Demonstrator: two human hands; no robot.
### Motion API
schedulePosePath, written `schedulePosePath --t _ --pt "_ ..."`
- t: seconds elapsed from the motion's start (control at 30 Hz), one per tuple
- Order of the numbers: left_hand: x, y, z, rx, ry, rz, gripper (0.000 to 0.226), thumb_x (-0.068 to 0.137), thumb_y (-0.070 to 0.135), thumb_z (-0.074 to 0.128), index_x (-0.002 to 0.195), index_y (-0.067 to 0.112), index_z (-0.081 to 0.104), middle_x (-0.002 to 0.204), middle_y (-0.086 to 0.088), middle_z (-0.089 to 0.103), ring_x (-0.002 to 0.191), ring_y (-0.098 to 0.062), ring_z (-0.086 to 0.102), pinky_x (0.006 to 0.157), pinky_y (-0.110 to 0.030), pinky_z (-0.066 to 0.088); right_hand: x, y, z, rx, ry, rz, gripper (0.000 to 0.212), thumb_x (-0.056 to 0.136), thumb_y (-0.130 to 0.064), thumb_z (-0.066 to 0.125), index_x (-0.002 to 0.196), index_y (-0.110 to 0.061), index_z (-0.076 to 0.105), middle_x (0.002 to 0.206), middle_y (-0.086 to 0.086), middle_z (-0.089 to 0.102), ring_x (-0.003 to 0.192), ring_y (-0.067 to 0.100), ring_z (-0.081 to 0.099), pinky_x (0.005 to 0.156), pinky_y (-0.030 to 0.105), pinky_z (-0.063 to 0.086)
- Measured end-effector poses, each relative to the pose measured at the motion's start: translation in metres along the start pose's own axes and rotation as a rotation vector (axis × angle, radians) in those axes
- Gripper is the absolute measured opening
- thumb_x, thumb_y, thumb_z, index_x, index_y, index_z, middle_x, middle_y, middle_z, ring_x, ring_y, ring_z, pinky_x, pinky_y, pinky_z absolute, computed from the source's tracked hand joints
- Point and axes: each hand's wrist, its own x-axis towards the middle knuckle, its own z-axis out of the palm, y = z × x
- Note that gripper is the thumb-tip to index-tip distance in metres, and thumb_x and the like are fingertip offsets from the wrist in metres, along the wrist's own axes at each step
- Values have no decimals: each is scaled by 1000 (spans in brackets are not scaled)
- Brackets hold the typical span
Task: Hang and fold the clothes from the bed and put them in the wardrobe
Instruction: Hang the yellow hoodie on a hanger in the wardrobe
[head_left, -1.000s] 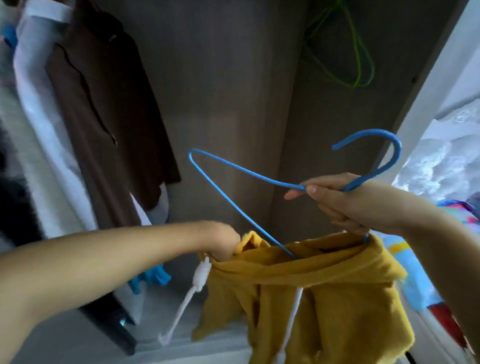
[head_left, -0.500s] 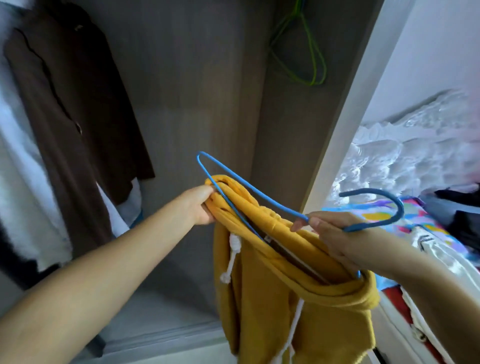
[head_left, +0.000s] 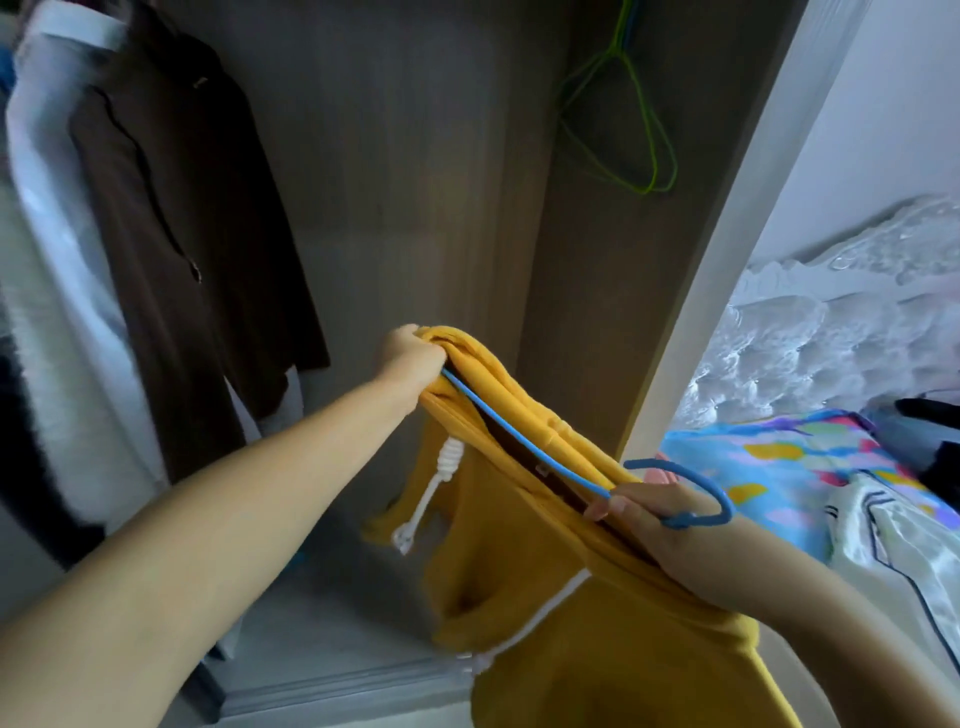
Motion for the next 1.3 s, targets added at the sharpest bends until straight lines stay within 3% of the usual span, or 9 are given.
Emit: schedulePosePath --t 0.1,0.17,0.27,0.43,0.63,0.77,0.93,1.17,1.3 --pt "-16 3 6 370 21 390 24 84 12 53 107 18 56 97 -10 65 89 -33 61 67 -33 47 23 -16 7 -201 -105 47 27 101 -38 36 106 -29 61 93 3 67 77 15 63 68 20 49" --pt "-20 5 8 415 -90 487 21 85 14 54 104 21 52 93 -8 64 81 -30 60 63 -34 47 41 -29 -1 -46 -134 81 23 100 -24 39 106 -23 62 69 -10 56 52 5 52 46 13 42" --pt "-14 7 4 305 -334 392 20 81 13 59 93 23 49 86 -2 59 79 -23 58 62 -30 45 65 -48 -14 558 -232 265 20 97 -19 48 82 -12 59 50 -5 34 39 7 28 34 17 25" --pt "-5 -7 -16 111 -560 200 44 90 20 58 132 20 47 121 -4 54 108 -20 53 88 -31 48 102 -75 -3 710 -255 327 7 96 -9 53 93 -4 57 55 -1 33 46 7 26 38 16 25" --pt "-19 6 -56 -54 -444 442 32 95 42 52 107 16 63 113 1 58 114 -20 55 94 -28 41 169 -151 -22 964 -133 181 20 94 3 41 79 1 54 54 6 51 41 10 49 37 20 45" --pt "-13 26 -97 -111 -592 298 70 78 76 43 137 39 42 141 14 44 129 -12 43 105 -32 34 216 -229 -30 875 -122 20 26 93 7 30 109 6 49 77 13 68 65 18 66 55 25 51" --pt "28 51 -146 -48 -219 282 102 69 67 66 148 28 13 151 9 18 138 -23 27 110 -46 33 276 -322 -30 727 19 -225 41 91 11 36 132 10 43 76 18 56 62 19 58 57 29 46" --pt "110 67 -221 45 106 400 62 83 3 54 139 9 28 136 -15 42 121 -32 46 94 -30 40 350 -428 -41 481 182 -379 9 86 0 54 95 0 54 88 22 58 82 31 61 69 43 54" --pt "166 88 -272 206 348 512 39 87 4 49 124 8 40 122 -14 54 109 -33 55 92 -46 48 379 -471 -53 334 180 -446 9 84 -21 64 81 -14 59 64 2 65 55 13 65 39 20 47"
